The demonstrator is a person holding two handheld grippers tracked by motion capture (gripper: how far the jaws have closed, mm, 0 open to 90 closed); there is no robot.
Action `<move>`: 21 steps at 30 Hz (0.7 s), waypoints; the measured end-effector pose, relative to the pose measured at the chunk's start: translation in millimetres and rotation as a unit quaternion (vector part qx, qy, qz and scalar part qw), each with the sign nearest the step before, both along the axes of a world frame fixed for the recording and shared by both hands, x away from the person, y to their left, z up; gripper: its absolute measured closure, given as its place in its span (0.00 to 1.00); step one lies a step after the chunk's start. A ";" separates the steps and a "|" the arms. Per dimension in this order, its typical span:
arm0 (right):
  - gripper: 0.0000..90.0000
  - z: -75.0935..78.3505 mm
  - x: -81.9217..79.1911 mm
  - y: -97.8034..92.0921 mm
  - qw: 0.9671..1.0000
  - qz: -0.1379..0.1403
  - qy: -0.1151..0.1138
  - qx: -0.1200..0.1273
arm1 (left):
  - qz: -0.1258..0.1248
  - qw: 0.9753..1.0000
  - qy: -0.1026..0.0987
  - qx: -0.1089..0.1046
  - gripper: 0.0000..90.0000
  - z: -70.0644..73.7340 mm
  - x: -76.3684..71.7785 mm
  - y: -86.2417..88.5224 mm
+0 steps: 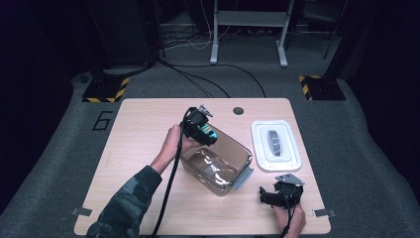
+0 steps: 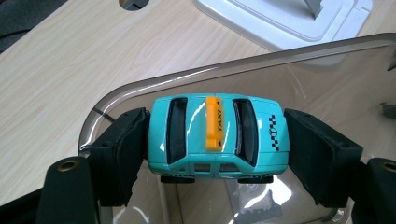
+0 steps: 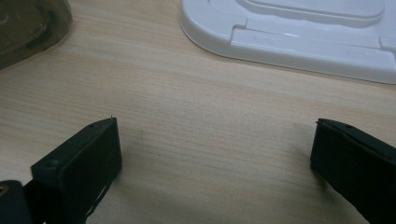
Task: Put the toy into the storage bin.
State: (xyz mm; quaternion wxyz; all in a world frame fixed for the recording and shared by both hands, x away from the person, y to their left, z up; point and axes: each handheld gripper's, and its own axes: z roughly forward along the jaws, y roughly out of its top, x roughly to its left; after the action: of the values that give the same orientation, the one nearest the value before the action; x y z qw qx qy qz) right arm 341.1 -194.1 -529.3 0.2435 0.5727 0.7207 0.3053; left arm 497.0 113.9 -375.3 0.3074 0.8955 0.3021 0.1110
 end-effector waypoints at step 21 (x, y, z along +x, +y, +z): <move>0.01 0.0 0.0 0.0 1.000 0.000 0.000 0.000 | 0.005 0.999 0.025 0.036 0.27 -19.0 7.8 -15.6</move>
State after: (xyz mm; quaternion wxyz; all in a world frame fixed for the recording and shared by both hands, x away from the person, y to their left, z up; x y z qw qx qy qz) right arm 341.1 -194.1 -529.3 0.2434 0.5730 0.7206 0.3053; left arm 504.8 98.2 -394.3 0.2663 0.9072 0.3098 0.1006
